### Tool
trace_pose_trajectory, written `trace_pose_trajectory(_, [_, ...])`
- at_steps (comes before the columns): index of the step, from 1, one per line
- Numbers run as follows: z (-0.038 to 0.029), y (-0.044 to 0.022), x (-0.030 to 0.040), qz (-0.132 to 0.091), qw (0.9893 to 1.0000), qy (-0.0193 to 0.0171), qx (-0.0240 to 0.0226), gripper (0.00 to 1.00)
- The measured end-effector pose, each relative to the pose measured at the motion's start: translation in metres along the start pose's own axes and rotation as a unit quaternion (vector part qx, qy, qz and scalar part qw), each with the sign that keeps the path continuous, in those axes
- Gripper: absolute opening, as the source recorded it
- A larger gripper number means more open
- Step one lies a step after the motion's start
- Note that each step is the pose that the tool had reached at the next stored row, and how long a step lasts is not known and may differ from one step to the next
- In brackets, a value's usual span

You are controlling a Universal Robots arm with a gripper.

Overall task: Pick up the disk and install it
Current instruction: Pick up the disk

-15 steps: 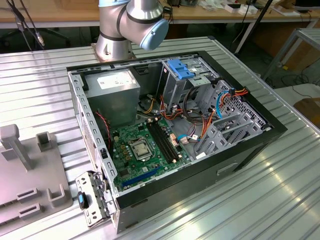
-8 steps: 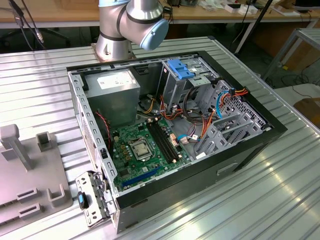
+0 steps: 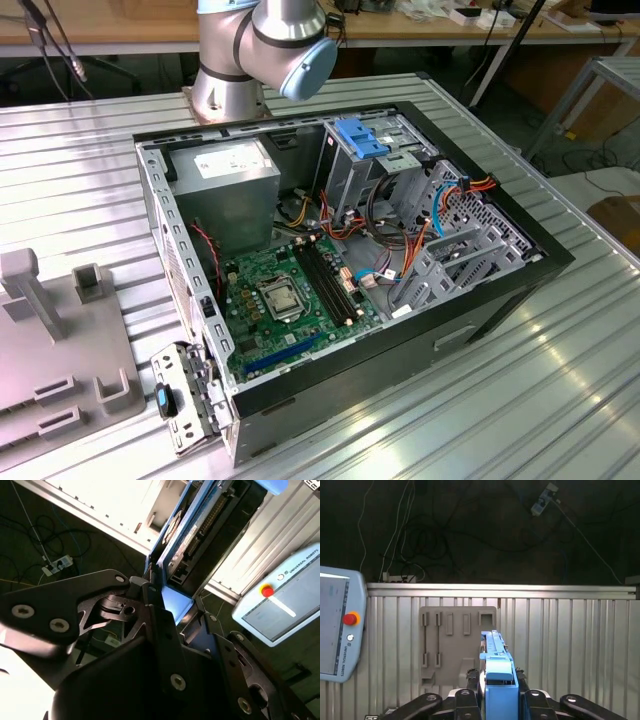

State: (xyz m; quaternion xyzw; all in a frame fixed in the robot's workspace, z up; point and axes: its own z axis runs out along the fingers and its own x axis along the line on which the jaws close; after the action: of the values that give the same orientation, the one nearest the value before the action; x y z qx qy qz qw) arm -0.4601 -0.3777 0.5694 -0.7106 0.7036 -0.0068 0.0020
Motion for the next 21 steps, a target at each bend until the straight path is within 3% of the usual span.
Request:
trace_pose_trajectory(8, [-0.0148, -0.0002, 0.0002, 0.0, 1.0, -0.0006, 0.0, 0.37])
trace_pose_trajectory(15, [-0.0148, -0.0004, 0.001, 0.0, 1.0, -0.0008, 0.0001, 0.37])
trace_pose_trajectory(21, [-0.0147, -0.0063, 0.0011, 0.0, 1.0, -0.0007, 0.0, 0.37])
